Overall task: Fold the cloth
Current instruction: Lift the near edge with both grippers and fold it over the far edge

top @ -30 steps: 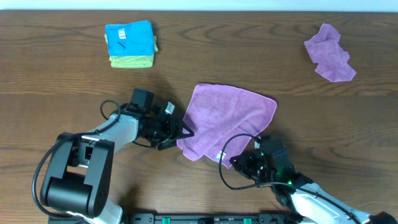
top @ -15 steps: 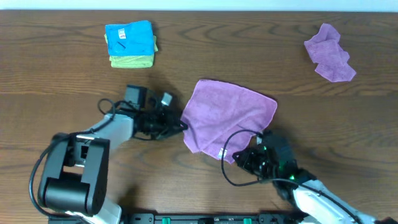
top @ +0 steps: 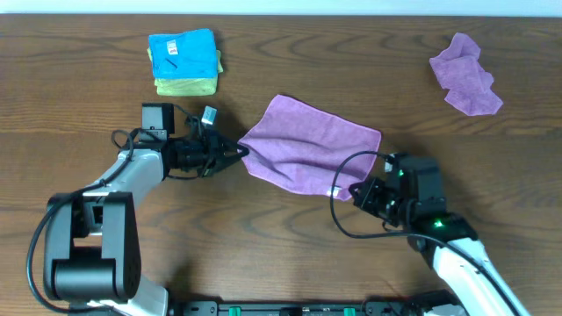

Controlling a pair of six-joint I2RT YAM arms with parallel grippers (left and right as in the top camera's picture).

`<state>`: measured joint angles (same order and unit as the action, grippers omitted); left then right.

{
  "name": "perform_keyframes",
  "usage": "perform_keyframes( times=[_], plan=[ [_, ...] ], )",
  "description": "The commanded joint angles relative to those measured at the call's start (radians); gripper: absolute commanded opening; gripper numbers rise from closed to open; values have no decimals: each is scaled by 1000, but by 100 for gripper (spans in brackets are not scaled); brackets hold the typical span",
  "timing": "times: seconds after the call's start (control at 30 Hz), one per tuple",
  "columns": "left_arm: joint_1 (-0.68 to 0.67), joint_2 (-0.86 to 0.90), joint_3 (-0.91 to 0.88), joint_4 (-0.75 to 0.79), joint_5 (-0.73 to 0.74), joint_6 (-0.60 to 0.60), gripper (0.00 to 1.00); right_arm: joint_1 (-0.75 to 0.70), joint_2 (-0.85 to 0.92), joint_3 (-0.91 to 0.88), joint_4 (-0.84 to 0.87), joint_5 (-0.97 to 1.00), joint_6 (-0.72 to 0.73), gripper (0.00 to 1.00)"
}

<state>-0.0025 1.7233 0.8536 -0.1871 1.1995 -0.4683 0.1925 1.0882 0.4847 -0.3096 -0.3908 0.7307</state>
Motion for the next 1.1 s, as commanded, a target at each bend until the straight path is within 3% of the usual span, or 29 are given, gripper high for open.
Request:
perform_keyframes(
  times=[0.0, 0.27, 0.57, 0.9, 1.07],
  plan=[
    [4, -41, 13, -73, 31, 77, 6, -40, -8, 36, -41, -2, -79, 1],
    [21, -78, 13, -444, -42, 355, 6, -82, -14, 91, -240, -2, -168, 1],
    [37, -117, 13, -688, -150, 540, 6, -82, -101, 95, -451, 99, -224, 1],
    [34, -123, 11, -731, -177, 557, 6, -83, -140, 95, -505, 204, -223, 1],
    [34, -123, 11, -603, -148, 435, 6, -82, -137, 95, -385, 209, -224, 1]
  ],
)
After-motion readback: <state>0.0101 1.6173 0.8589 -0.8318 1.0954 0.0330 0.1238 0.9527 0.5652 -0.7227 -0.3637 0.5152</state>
